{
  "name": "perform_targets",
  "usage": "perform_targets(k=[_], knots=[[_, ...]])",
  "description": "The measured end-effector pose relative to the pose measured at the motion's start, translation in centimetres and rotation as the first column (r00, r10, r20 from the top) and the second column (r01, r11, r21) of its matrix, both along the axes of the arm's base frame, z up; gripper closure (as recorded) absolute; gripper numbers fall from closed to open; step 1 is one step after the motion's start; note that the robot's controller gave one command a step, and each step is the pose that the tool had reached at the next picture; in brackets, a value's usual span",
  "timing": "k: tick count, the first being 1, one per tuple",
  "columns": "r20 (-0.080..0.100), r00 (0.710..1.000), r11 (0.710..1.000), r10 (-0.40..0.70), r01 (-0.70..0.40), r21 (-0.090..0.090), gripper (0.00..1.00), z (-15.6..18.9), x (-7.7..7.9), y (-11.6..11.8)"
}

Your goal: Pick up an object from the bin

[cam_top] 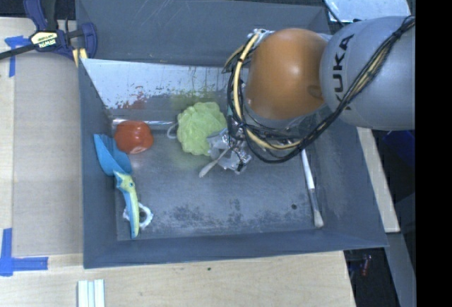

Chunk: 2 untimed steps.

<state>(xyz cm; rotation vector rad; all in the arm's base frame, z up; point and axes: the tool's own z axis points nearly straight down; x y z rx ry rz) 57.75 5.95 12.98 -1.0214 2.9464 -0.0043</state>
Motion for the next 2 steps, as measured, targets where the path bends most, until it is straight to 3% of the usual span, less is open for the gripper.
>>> perform_targets(k=[2], knots=[[0.004,1.000,1.000,-0.003,0.003,0.001,1.00,3.8,0.1,0.0]])
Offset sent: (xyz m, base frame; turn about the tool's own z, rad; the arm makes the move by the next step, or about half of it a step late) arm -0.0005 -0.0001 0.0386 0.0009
